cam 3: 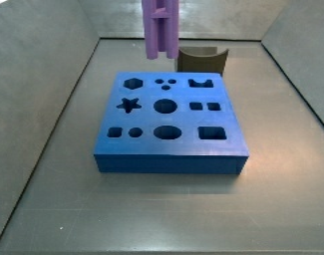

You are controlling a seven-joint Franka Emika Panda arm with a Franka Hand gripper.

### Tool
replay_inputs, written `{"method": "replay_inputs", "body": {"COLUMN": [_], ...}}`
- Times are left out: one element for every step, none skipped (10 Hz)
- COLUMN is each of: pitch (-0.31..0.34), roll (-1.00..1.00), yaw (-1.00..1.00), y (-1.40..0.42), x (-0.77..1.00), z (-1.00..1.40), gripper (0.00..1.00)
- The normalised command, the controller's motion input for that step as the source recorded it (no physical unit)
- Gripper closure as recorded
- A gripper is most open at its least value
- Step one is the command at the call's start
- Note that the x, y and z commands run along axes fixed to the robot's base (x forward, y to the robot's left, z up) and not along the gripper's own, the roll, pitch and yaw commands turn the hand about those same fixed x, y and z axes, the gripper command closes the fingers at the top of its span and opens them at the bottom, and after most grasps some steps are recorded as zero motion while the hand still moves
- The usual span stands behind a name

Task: Insert the 3 prong object.

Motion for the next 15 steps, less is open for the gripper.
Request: {"method": "replay_inputs", "body": {"pitch": [0.000, 0.000, 0.000, 0.000, 0.000, 0.000, -0.020, -0.049, -0.047, -0.046, -0.026, 0.000, 0.000, 0.000, 0.000], "roll": [0.09, 0.08, 0.03, 0.00, 0.01, 0.01, 0.01, 0.05, 0.10, 0.14, 0.10, 0.12, 0.14, 0.11, 0.07], "yaw": [-0.37, -0.61, -0.65, -0.54, -0.36, -0.36, -0.40, -0.47, -0.59, -0.57, -0.36, -0.65, -0.73, -0.77, -0.82], "y": [0.14, 0.30, 0.31, 0.43, 0.61, 0.61, 0.57, 0.48, 0.36, 0.33, 0.27, 0.17, 0.16, 0.15, 0.15], "x": [-0.16, -0.20, -0.19, -0.23, -0.29, -0.29, -0.29, -0.25, -0.13, 0.08, 0.43, 0.54, 0.43, 0.39, 0.33], "z": [-0.13, -0.22, -0.25, -0.25, -0.32, -0.33, -0.37, -0.43, -0.45, -0.41, -0.32, -0.31, -0.31, -0.27, -0.21], "gripper": [1.00, 1.00, 1.00, 1.00, 1.00, 1.00, 1.00, 1.00, 1.00, 1.00, 1.00, 1.00, 1.00, 1.00, 1.00]}}
